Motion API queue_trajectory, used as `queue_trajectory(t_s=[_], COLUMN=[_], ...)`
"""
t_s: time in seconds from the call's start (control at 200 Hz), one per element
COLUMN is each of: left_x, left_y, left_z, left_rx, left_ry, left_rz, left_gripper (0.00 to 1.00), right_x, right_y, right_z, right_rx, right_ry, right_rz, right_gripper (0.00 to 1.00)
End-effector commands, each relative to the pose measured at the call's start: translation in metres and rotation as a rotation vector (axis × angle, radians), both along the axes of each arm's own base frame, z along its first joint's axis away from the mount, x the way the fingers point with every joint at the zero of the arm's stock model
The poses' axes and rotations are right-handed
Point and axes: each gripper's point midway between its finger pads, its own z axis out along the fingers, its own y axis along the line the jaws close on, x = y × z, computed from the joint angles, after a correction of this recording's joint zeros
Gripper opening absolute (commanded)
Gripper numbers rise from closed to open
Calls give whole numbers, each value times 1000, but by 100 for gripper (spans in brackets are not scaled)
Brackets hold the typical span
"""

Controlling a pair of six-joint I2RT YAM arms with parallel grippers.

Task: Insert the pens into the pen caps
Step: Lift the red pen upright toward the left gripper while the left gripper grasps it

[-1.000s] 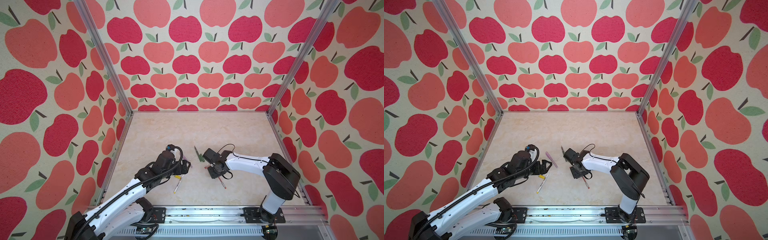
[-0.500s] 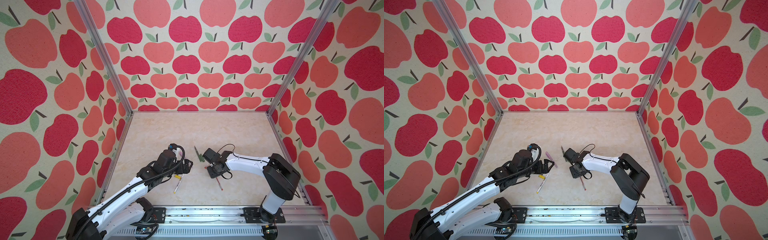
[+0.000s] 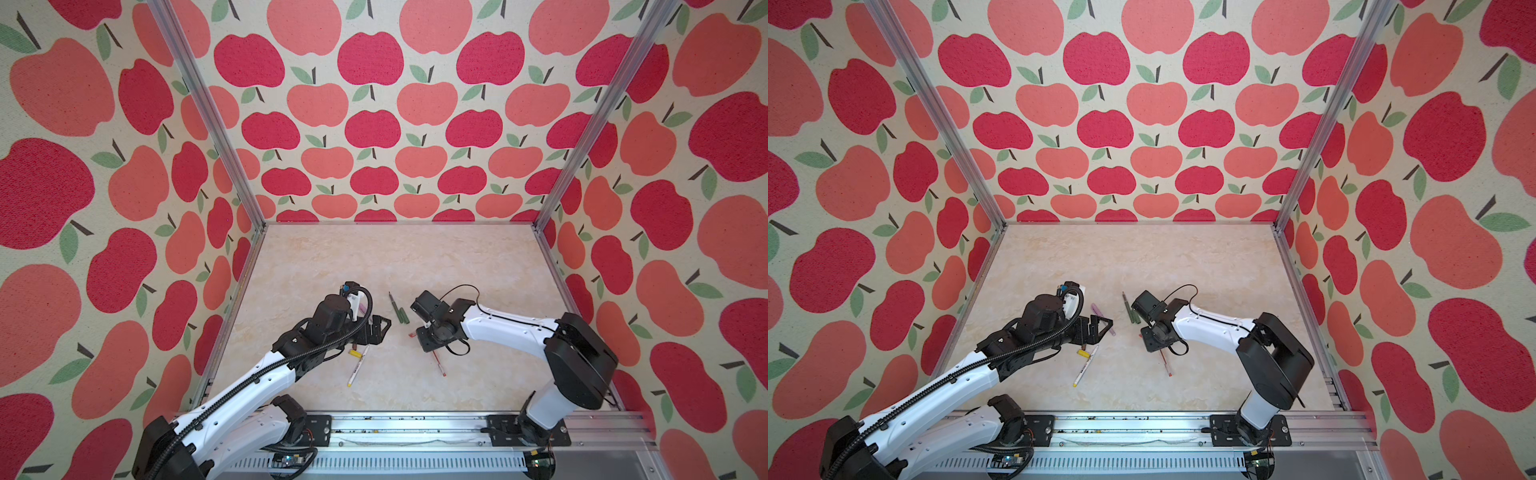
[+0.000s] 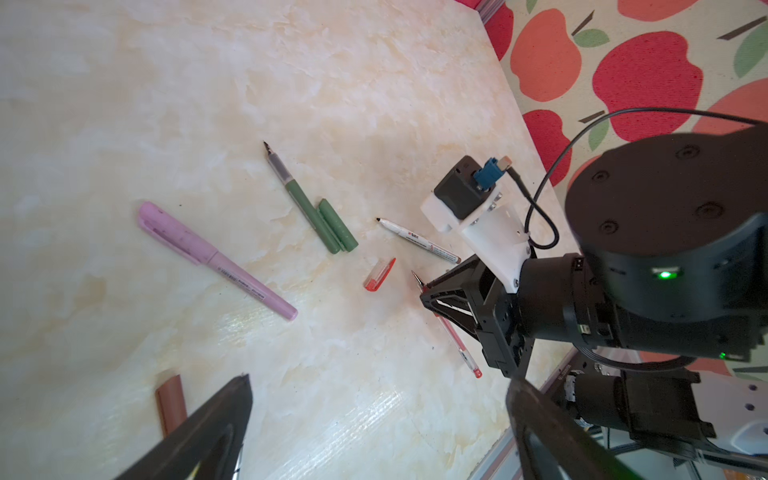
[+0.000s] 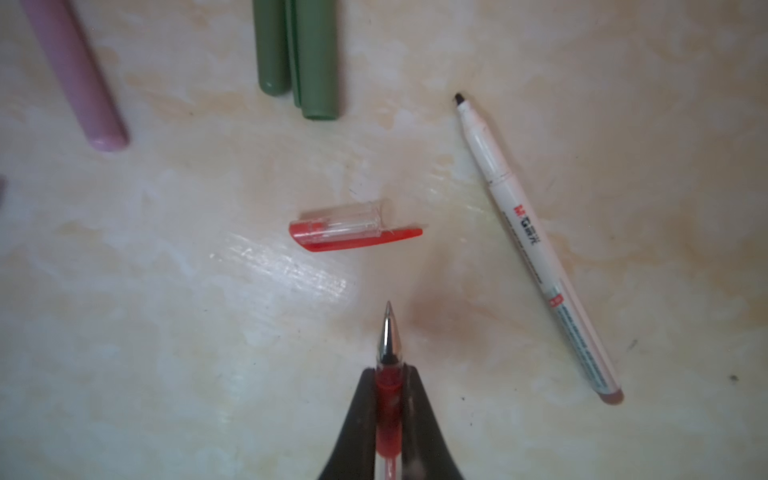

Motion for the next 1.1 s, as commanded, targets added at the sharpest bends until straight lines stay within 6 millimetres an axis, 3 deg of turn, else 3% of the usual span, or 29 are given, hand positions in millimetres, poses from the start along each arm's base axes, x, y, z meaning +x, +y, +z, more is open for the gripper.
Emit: queue_trajectory(t_s=[0.0,0.195,0.31,0.395,0.54,0.926,1.096], left_x=[-8,-31,-36,-39,-40,-35,-33], left_y=[-23,-41,-45,-51,-61,-71,-74], left_z=[47,85,100,111,114,115,115], left_rx=[-136,-314,-397,-438,-447,-472,-488], left_ry=[-135,-317,-402,-425,-414,-380,-349], left_rz=[-156,-340,-383,-422,-485,-495,-488], left_gripper=[98,98,98,98,95,90,81], right_x=[9,20,10,2,-8,-25,-28], right_y=[14,28,36,39,42,60,65], right_z=[67,175,219,240,255,263,267], right_rx=[232,631,802,893,1010,1115,1124], right_ry=[-80,-247,-305,-331,-339,-346,-369], right_rz=[14,78,157,198,222,297,318], right_gripper=[11,12,13,13,13,13,12])
